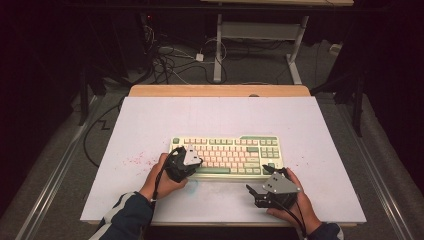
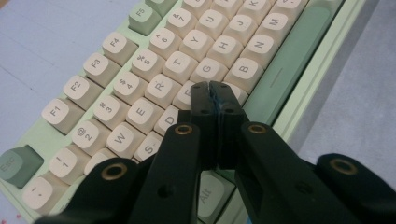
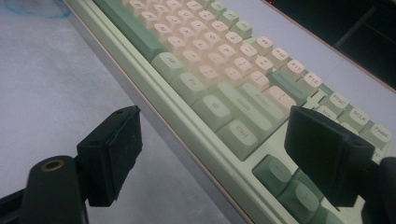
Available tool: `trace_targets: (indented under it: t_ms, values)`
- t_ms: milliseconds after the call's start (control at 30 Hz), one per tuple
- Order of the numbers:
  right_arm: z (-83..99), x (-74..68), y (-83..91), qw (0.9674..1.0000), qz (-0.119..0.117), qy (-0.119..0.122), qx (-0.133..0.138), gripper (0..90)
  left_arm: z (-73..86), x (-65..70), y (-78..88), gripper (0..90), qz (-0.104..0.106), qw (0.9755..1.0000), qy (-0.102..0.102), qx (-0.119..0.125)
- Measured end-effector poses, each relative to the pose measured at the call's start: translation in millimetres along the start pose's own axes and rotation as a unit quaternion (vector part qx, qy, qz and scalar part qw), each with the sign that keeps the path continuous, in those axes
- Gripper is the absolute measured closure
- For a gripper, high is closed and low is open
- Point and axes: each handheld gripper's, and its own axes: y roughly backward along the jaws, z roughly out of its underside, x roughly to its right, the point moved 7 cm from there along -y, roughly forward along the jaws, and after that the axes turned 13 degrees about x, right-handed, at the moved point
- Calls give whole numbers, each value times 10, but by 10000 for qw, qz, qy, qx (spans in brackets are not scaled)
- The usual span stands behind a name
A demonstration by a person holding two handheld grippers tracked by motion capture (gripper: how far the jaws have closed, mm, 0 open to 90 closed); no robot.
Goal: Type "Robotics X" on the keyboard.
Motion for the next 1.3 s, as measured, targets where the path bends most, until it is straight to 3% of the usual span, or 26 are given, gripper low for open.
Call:
trace_targets:
  t_ms: [267,367,433,667,733,900,1133,1233,1300]
  values:
    - [7,-5,-3,10000,-15,36,-50,197,-62,2,29,819,-16,9998,-81,165]
    - [3,2,0,10000,0,25,-34,197,-82,-25,44,728,-102,9995,-158,269]
    - [-6,8,7,10000,29,17,-11,198,-92,-24,67,722,-62,9994,-136,322]
    - [-17,41,18,9999,85,-60,36,199,-131,-21,156,486,-124,9972,-295,670]
    - [-14,52,18,9999,112,-77,28,201,-114,-13,170,374,-186,9960,-413,774]
    - [-17,64,21,9998,133,-106,35,201,-83,28,254,236,-97,9943,-530,920]
    - [-19,84,31,9998,178,-128,30,201,-6,-10,417,216,-117,9928,-618,1021]
    - [-23,97,36,9997,211,-140,42,201,20,-57,502,216,-178,9926,-519,1082]
    - [-24,105,40,9996,225,-146,49,201,43,-91,564,216,-232,9917,-565,1130]
